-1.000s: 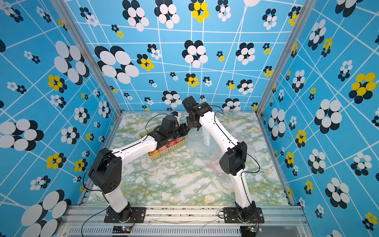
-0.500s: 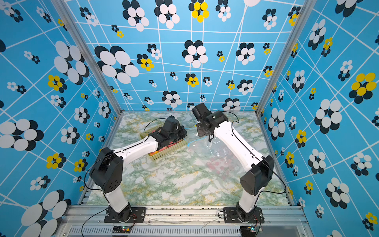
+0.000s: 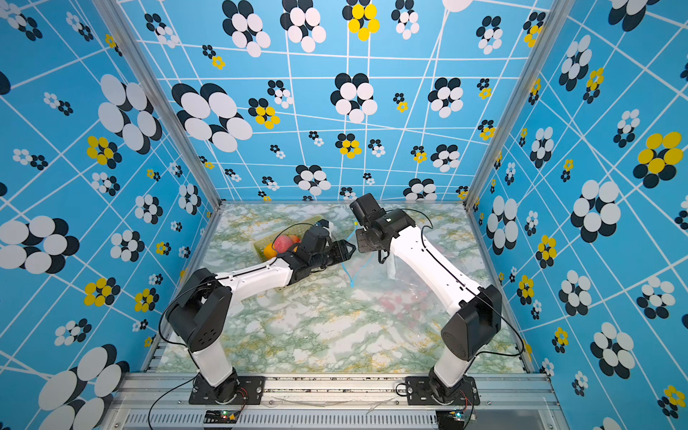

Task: Place the peach in a zip-top bag and seal the zipper
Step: Open the zipper of the food storage bag at the center of the board, then pick up the peach from the basket.

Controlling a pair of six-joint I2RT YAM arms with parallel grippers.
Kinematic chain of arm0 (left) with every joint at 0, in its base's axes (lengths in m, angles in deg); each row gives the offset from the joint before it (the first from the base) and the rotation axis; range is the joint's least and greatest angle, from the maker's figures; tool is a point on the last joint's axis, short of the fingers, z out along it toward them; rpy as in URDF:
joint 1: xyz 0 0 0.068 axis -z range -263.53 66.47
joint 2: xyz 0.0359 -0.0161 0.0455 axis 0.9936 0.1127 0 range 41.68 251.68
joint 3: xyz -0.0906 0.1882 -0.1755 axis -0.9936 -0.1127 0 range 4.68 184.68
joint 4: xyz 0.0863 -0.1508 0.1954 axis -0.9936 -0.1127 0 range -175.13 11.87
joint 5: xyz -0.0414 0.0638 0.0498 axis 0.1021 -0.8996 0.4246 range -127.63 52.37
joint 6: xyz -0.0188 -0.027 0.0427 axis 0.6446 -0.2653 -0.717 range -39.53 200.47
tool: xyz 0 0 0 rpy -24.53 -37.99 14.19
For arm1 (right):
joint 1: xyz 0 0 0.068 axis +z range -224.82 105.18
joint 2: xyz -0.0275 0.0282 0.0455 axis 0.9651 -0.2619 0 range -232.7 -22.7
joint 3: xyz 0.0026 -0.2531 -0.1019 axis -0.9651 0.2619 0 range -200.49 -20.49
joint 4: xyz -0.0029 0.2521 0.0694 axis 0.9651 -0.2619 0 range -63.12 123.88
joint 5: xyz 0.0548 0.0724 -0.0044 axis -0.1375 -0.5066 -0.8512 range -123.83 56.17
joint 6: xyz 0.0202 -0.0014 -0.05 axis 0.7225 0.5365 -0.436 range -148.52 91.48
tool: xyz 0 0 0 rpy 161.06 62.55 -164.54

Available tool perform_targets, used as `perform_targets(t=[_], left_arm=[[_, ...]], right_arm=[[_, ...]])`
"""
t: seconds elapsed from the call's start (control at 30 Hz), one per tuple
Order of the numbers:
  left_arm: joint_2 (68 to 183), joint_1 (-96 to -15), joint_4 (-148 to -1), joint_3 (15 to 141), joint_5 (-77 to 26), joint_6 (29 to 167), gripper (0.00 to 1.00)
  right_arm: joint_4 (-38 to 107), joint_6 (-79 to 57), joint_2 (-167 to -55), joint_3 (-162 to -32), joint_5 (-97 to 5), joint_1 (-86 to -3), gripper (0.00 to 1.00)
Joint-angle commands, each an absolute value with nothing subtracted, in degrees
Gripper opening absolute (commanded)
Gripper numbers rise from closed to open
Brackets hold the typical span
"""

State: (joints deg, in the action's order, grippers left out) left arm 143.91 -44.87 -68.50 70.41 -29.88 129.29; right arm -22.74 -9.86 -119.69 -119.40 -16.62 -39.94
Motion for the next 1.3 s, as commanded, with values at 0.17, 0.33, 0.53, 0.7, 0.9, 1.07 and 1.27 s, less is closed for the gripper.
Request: perform_targets(t=[0.17,0.33,0.53,0.7,0.9,1.07,1.27], left_arm=[[137.73,-44.68,-64.26,62.45,-29.33,129.04,0.9],[132.04,-44.65,-66.78,62.16,-31.42,125.28,0.99],[125.33,-44.77,-76.63,63.16,-41.58,119.97,0.99],[123.78,-46.1,-91.27,67.46,-50.21,115.89,0.99],[124.79,-51.42,-99.7,69.85,-50.26,115.03,1.0],[127.23,-57.05,-103.48,72.34,-50.1,115.03,0.95],[132.94,-62.07,-106.25,77.04,-52.13,114.18,0.9]], right_arm=[[-15.96,-9.45,-119.35,-114.76,-18.86,-39.48,0.0],[-12.6,-8.99,-119.13,-110.65,-20.01,-39.48,0.0],[-13.14,-8.34,-121.07,-111.31,-19.85,-39.49,0.0],[-13.73,-7.34,-121.98,-111.69,-19.73,-39.45,0.0],[-15.11,-7.04,-123.68,-115.83,-20.03,-39.33,0.0],[-15.43,-6.94,-124.22,-116.6,-19.78,-38.96,0.0],[-14.99,-6.24,-124.37,-116.64,-19.77,-38.87,0.0]])
